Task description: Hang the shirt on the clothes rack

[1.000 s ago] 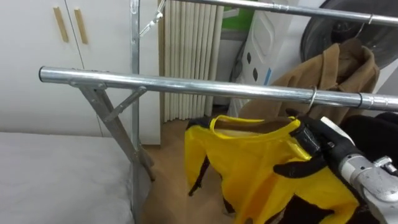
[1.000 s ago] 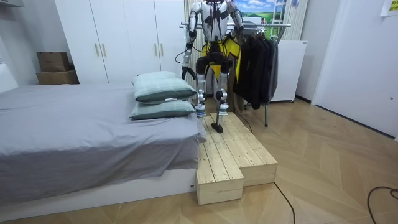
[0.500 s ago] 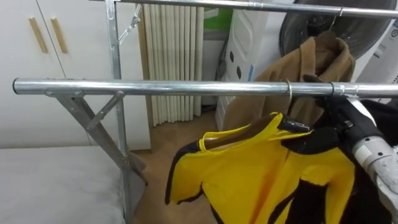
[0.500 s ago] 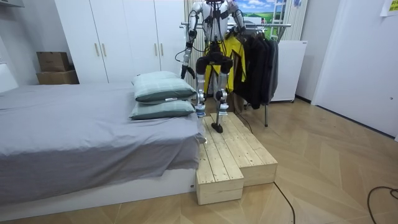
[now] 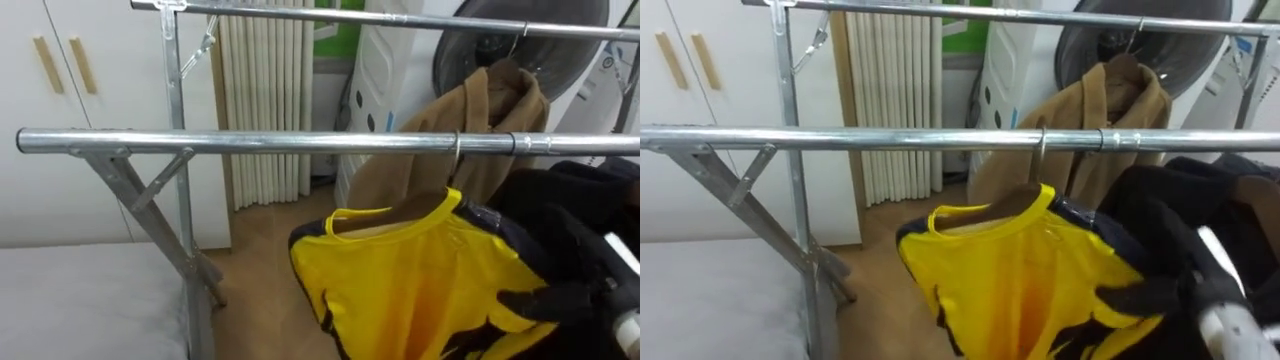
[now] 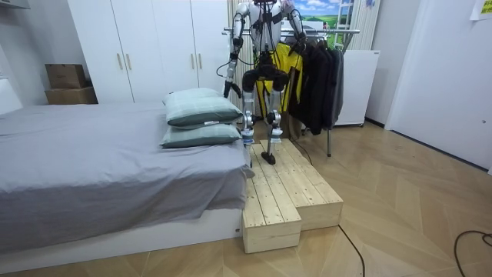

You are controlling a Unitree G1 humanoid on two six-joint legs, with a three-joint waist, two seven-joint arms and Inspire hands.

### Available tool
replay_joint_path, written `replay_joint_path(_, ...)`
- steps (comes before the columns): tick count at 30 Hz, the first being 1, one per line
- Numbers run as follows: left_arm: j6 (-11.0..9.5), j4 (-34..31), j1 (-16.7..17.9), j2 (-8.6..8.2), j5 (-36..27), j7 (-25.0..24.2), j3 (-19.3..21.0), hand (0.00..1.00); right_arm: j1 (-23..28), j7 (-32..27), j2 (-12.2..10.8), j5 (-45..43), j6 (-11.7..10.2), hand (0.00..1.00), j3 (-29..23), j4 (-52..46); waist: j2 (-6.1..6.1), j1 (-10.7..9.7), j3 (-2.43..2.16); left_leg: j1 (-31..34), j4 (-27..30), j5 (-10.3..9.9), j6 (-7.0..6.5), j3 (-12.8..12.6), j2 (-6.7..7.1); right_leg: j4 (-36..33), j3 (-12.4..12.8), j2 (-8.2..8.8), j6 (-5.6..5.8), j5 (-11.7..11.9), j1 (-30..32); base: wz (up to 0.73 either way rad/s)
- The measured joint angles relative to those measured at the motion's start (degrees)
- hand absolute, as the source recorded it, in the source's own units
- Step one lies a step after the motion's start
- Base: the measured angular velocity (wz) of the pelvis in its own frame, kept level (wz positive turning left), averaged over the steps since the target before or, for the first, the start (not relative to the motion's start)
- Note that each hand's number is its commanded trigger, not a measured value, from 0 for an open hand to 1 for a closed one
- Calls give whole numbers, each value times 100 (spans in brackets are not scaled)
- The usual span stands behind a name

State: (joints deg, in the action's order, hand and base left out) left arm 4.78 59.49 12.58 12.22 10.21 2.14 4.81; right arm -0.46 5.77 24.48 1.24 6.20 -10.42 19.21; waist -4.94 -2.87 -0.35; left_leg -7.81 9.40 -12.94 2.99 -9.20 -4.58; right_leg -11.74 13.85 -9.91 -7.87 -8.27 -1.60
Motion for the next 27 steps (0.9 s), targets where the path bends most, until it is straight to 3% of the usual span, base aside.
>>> replay_joint_path(5, -28, -46, 38, 10, 25, -8, 99, 0, 275, -74, -12, 18, -14, 0, -1, 412, -16, -12, 5, 37, -1, 0, 0, -6, -1, 2, -1, 2, 0, 0, 12, 0)
replay_joint_path(8, -48, -135, 135, 11, 73, -19, 148, 0, 339, -67, -20, 53, -139, 0, -26, 822, -8, -34, 1, 45, 0, -1, 0, -13, 0, 5, 13, 2, -3, 2, 20, -2)
replay_joint_path(19, -63, -134, 197, -9, 86, -49, 225, 0, 775, 48, -587, 152, -259, 0, -239, 1911, 148, -27, 24, 1, -3, 0, 0, -31, -15, 47, -7, -2, -3, 0, -50, 0)
replay_joint_path(25, -68, -132, 193, -12, 181, -50, 227, 0, 813, 88, -759, 179, -273, 0, -208, 2322, 153, -36, 35, 2, 2, 0, 0, -30, -16, 17, 4, -10, -22, -14, -31, 0)
replay_joint_path(27, -100, -69, 95, -15, 148, -24, 192, 0, 812, 65, -779, 338, -369, 0, -141, 2529, 159, -34, 34, 2, 6, 0, 0, -28, -15, 31, -6, -8, -20, -17, -37, 2)
